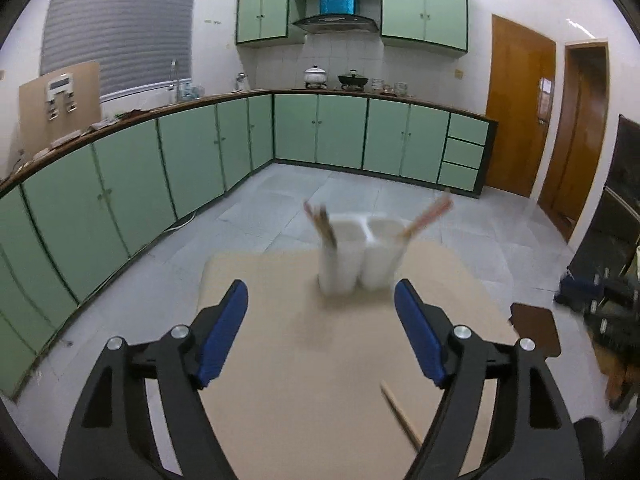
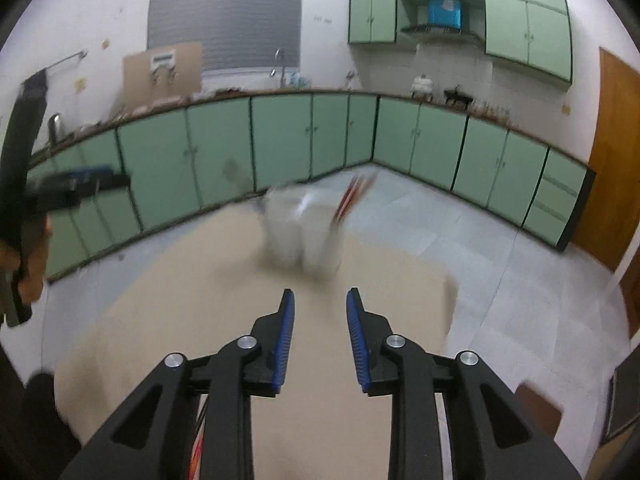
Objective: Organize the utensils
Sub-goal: 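Move both tools back over the last chopsticks on the table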
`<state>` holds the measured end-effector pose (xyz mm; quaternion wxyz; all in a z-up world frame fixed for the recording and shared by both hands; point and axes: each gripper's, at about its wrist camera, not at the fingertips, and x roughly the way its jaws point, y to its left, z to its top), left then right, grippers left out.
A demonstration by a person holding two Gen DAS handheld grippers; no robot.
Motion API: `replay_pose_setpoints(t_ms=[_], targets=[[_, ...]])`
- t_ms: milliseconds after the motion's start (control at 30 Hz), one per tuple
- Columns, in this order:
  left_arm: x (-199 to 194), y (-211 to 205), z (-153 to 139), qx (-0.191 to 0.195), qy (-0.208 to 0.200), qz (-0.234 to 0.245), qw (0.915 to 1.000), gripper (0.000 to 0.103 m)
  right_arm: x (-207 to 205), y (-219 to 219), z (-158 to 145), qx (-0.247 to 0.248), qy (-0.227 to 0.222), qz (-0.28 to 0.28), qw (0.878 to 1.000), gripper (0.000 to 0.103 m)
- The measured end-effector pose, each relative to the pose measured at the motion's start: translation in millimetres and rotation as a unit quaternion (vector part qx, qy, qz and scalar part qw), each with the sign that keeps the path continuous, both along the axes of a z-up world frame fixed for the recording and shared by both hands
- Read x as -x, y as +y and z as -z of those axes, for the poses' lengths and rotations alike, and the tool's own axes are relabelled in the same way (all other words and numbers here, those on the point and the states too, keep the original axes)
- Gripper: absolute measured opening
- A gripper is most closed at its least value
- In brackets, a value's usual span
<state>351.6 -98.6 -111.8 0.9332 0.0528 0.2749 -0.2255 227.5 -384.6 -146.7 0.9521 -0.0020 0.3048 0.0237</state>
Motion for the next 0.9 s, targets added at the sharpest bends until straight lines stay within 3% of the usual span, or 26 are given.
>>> replay_pose_setpoints(t_ms=[233, 400, 467, 800, 833, 900], targets=[[112.5, 28.1, 75.9, 0.008, 0.012, -0.014, 0.9998, 0.083, 83.4, 50.9, 103.0, -0.021, 0.045, -0.001, 0.999, 0.027], [154.9, 40.6, 122.5, -0.008, 0.038, -0.037, 0.9985, 0.083, 109.9, 87.3, 152.5, -0.03, 0.084, -0.029, 0.996, 0.027], [164.4, 48.3, 136.6, 0.01, 0.07, -0.042, 0.9966, 0.083, 110.2, 95.4, 160.3, -0.023, 0.086, -0.036, 0.995, 0.027], [180.3, 55.6, 149.9, 0.014, 0.09, -0.053, 0.9945, 0.083, 94.8, 124.4, 169.0, -0.009, 0.074, -0.061, 0.995, 0.029], [180.9, 55.8, 151.5, 0.01, 0.088, -0.052, 0.9947, 0.083, 94.0, 123.4, 169.8, -0.012, 0.073, -0.058, 0.996, 0.026], [178.3, 54.0, 152.4, 0.007, 0.089, -0.052, 0.9946, 0.083, 90.1, 118.1, 169.6, -0.019, 0.073, -0.043, 0.996, 0.011]])
